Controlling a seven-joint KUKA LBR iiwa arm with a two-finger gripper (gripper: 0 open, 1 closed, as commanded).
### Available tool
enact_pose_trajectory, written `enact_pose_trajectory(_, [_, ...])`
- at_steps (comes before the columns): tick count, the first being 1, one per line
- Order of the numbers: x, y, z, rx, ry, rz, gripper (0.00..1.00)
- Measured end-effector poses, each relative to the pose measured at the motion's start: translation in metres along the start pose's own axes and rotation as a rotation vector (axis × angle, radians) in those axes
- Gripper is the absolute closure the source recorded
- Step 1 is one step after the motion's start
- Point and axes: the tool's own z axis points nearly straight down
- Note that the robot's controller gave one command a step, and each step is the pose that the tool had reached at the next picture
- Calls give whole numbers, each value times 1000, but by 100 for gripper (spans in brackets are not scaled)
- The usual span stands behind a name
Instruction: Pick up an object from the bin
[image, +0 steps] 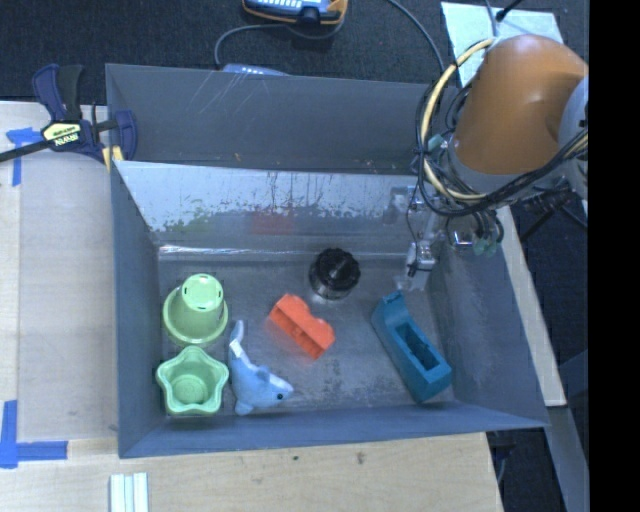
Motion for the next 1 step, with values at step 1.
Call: enact_pose_trajectory(1, [-1, 0, -5, 0, -8, 0, 0])
